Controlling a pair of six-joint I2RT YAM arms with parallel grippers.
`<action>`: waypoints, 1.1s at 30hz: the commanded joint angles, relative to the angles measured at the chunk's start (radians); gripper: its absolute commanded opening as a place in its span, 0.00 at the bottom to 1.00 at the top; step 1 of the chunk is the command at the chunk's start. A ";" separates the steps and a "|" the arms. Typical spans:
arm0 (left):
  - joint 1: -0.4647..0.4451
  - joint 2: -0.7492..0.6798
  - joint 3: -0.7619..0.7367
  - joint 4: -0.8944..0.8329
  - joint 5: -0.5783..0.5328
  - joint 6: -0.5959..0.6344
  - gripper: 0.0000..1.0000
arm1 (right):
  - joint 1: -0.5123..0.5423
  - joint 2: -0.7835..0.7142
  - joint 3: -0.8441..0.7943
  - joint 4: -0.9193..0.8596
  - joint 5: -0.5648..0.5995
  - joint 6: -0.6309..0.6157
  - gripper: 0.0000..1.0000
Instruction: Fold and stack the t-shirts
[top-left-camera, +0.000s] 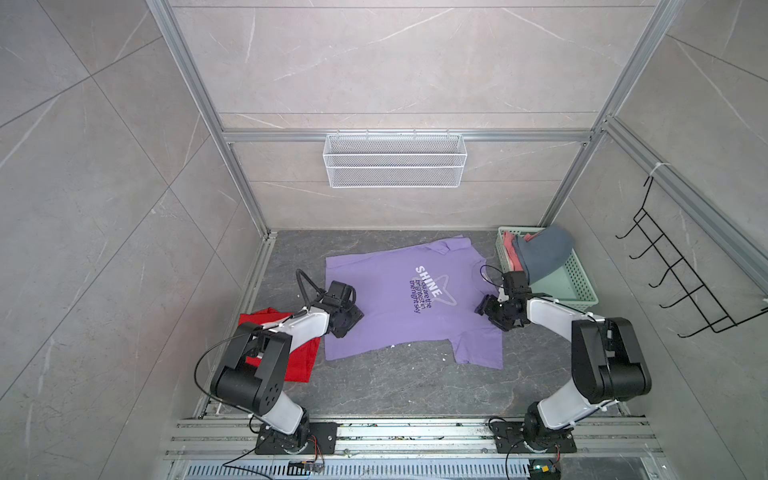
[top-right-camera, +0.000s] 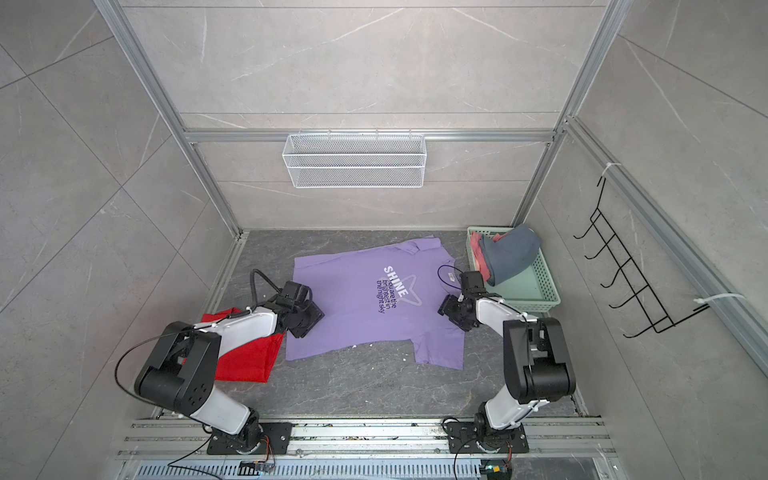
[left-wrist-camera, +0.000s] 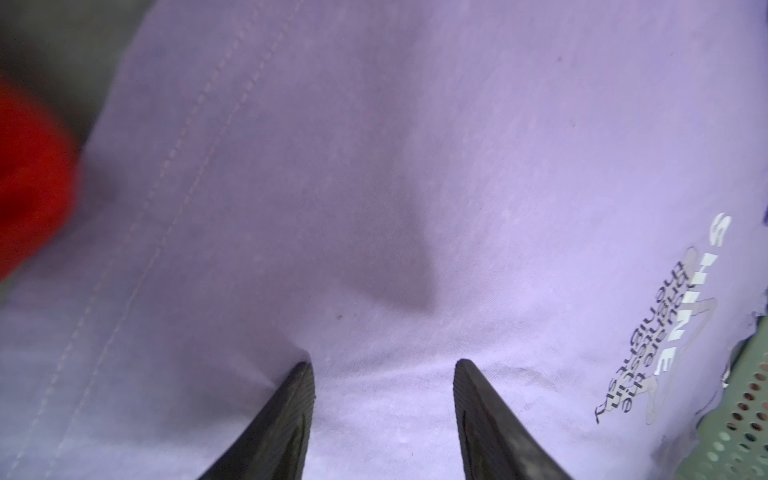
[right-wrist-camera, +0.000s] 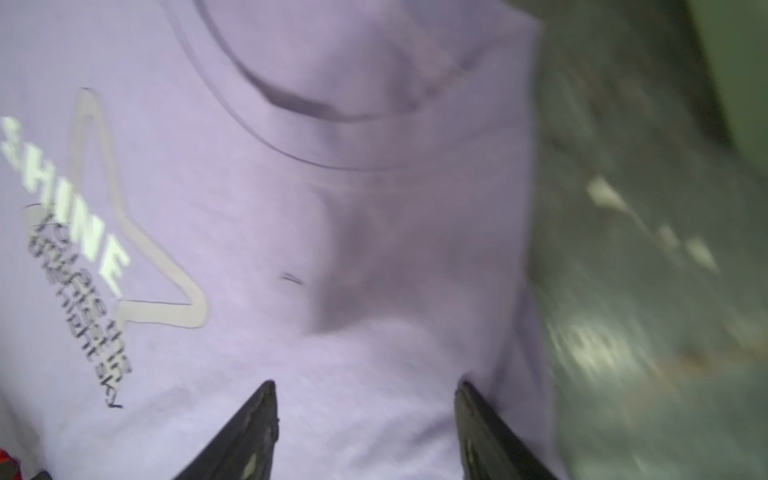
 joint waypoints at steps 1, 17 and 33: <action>-0.008 -0.070 -0.043 -0.159 -0.026 -0.059 0.58 | 0.003 -0.077 -0.036 -0.170 0.020 0.033 0.69; 0.053 0.013 0.381 -0.295 -0.099 0.221 0.55 | 0.003 0.002 0.362 -0.118 -0.017 0.033 0.68; 0.224 0.559 0.950 -0.424 -0.071 0.295 0.48 | 0.004 0.364 0.676 0.092 -0.013 0.214 0.68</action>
